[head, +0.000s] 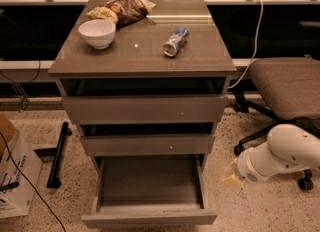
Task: Close bottom drawer
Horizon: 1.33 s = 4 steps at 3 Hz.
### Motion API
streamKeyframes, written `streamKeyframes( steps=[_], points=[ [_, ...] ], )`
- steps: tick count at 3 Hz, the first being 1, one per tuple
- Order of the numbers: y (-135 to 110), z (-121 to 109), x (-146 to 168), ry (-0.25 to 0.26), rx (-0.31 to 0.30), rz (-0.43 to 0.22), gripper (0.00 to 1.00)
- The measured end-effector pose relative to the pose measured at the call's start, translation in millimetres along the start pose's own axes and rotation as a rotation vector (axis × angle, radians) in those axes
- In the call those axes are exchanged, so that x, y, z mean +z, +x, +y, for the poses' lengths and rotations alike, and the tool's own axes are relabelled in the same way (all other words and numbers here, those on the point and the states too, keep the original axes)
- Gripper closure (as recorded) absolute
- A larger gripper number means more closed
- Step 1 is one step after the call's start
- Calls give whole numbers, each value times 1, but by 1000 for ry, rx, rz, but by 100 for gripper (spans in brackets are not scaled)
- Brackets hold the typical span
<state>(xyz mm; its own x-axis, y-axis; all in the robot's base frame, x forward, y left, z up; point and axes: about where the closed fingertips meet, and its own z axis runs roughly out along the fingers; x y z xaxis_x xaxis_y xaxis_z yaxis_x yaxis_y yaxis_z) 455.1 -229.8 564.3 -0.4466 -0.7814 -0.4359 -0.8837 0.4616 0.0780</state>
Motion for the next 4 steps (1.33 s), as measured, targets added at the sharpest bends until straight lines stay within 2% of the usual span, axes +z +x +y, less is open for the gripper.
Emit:
streamKeyframes(
  steps=[2,3,4],
  points=[
    [57,-4,88,-107,141,-68,100],
    [62,1,103,-131,154,-65,100],
    [63,2,112,-133,155,-41,100]
  ],
)
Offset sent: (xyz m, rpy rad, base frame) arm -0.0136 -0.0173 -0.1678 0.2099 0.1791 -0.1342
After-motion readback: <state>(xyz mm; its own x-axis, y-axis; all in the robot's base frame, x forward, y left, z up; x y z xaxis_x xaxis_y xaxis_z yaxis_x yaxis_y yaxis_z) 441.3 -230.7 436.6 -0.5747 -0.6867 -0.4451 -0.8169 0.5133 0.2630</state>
